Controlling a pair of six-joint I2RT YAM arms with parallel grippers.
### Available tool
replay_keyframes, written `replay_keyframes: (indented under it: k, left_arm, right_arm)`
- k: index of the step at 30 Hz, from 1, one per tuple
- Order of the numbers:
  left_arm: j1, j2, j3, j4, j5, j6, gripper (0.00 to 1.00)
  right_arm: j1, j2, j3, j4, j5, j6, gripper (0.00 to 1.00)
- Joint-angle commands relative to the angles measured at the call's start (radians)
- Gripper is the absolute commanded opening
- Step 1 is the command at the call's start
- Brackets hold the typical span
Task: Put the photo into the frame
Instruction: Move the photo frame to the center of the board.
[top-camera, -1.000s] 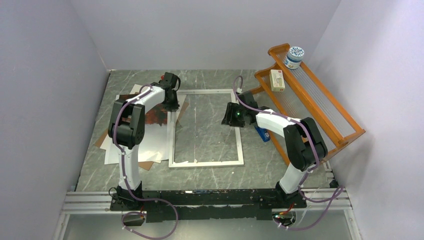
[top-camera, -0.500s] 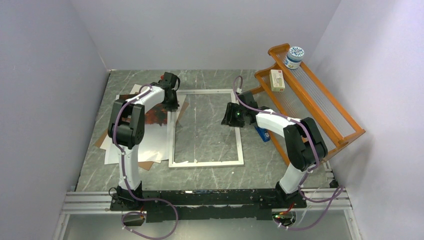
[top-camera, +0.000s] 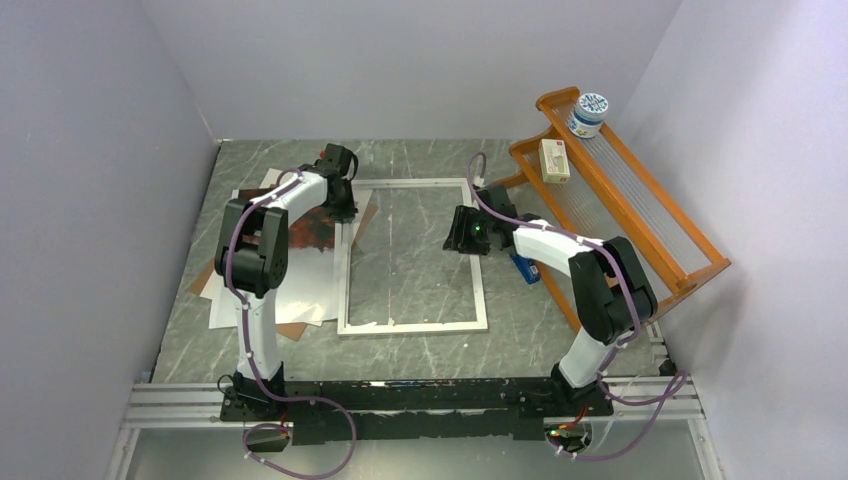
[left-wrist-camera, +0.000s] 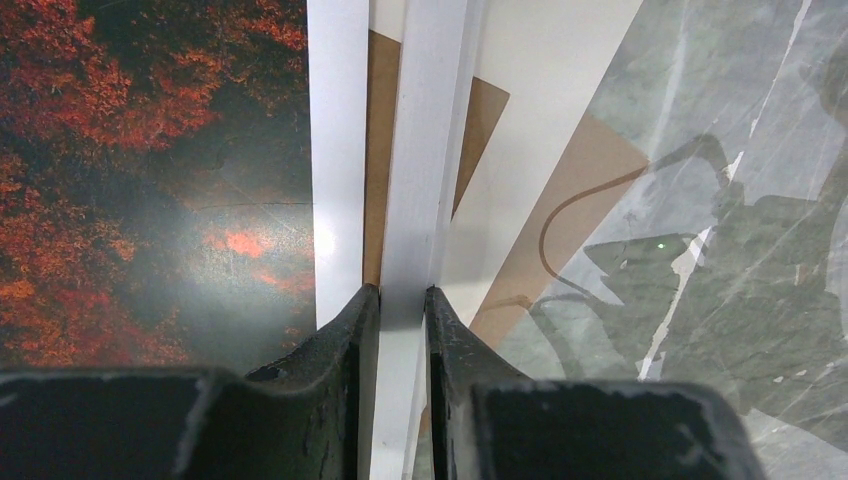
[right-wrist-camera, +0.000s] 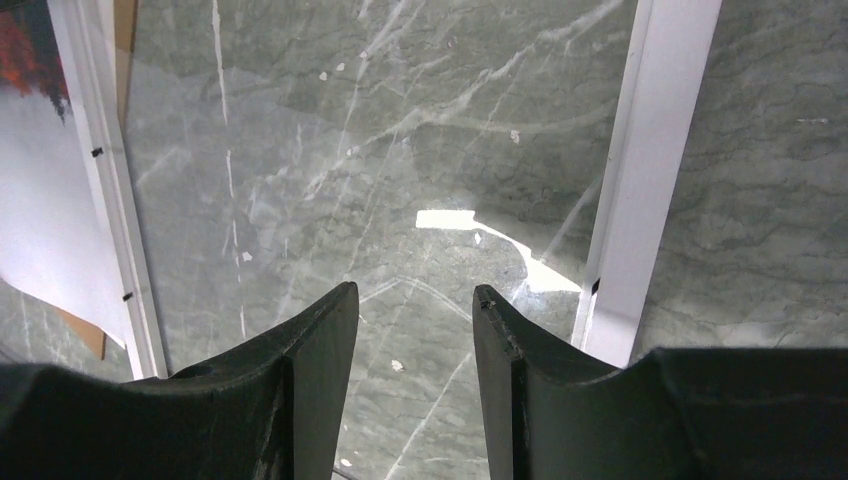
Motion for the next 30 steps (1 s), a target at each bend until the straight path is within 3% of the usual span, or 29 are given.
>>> replay_keyframes:
  k: [1,3,5,8,24,30]
  left_arm:
    - [-0.003,-0.036,0.038,0.016,0.036,-0.026,0.30]
    - [-0.003,-0.044,0.040,0.010,0.028,-0.023,0.51]
    - [-0.002,-0.061,0.031,0.018,0.032,-0.020,0.64]
    - [-0.004,-0.096,0.015,0.026,0.048,-0.013,0.70]
    - [-0.024,-0.231,-0.216,-0.054,0.161,-0.064,0.59]
    - [-0.048,-0.260,-0.274,-0.054,0.161,-0.081,0.46]
  right_arm:
    - [-0.001,-0.047,-0.007,0.030,-0.008,-0.008,0.50]
    - [-0.001,-0.051,-0.007,0.029,-0.009,-0.009,0.50]
    - [-0.001,-0.055,-0.010,0.028,-0.008,-0.008,0.50]
    - [0.000,-0.060,-0.015,0.027,-0.006,-0.007,0.50]
    - [-0.001,-0.102,-0.062,0.029,-0.009,0.002,0.50]
    - [-0.001,-0.106,-0.068,0.027,-0.011,0.005,0.50]
